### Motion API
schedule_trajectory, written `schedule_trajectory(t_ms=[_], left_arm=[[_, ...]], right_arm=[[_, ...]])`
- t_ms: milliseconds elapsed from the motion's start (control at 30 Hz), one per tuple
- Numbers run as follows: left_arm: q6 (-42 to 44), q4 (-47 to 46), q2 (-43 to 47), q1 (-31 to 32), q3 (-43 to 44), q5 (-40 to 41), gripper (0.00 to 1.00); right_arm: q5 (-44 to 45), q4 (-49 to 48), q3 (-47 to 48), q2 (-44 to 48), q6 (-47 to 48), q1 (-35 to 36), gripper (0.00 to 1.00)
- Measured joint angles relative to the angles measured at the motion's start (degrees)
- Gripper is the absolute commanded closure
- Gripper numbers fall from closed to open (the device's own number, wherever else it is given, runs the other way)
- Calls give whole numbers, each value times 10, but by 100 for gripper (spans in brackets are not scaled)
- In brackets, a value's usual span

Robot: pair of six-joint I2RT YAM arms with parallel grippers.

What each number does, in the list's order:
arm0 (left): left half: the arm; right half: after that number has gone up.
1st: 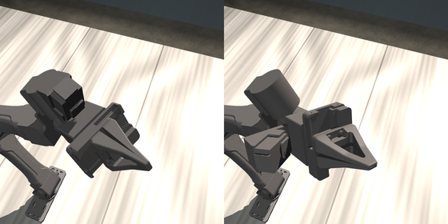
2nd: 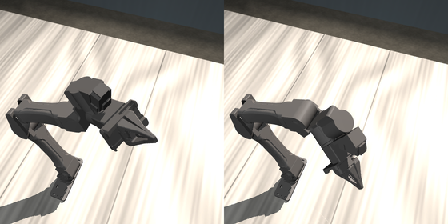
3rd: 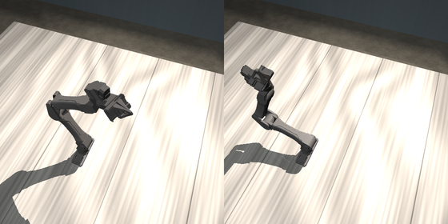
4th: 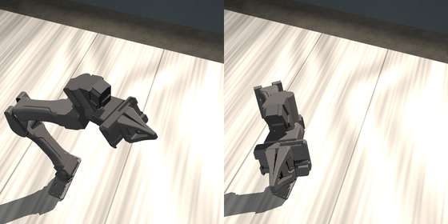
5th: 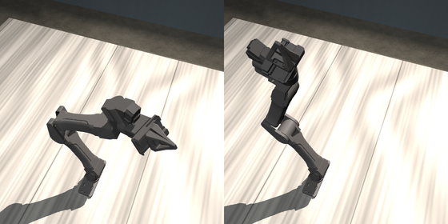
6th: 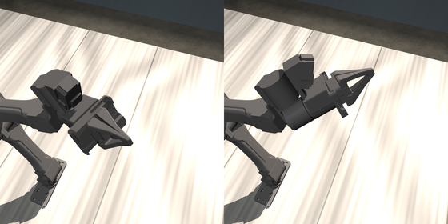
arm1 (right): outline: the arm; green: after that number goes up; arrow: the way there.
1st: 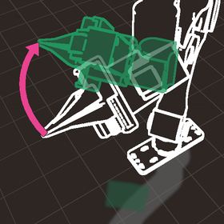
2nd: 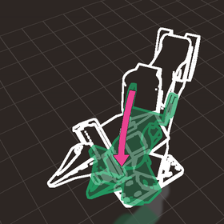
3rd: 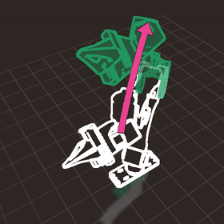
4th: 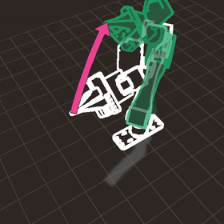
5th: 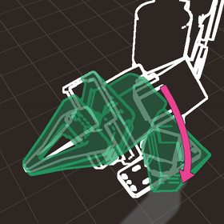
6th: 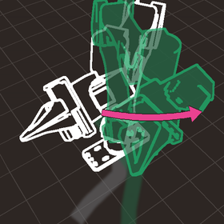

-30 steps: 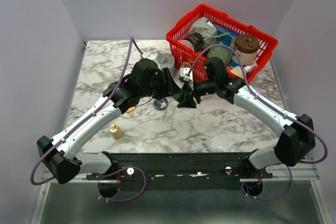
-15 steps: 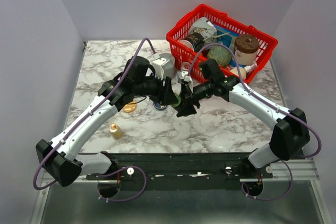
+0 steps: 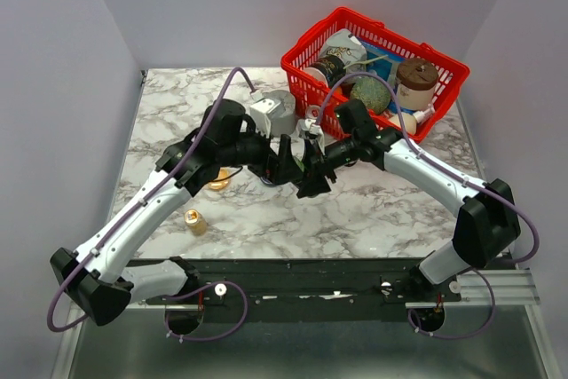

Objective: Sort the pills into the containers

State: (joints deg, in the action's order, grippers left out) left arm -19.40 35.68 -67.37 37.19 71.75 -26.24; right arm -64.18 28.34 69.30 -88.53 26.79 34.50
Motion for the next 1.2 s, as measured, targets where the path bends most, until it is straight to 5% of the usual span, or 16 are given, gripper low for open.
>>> schedule_trajectory(t_ms=[267,600,1200], left_arm=[[-52,-35,63,-18,-12,20,1],[-277,-97,150,-31,-128,96,1],[-429,-67,49,20,-47,210,1]], right_arm=[[4,-4,0,0,-2,0,82],[96,-23,-2,45,20,0,81],[176,-47,-19,67,38,0,81]])
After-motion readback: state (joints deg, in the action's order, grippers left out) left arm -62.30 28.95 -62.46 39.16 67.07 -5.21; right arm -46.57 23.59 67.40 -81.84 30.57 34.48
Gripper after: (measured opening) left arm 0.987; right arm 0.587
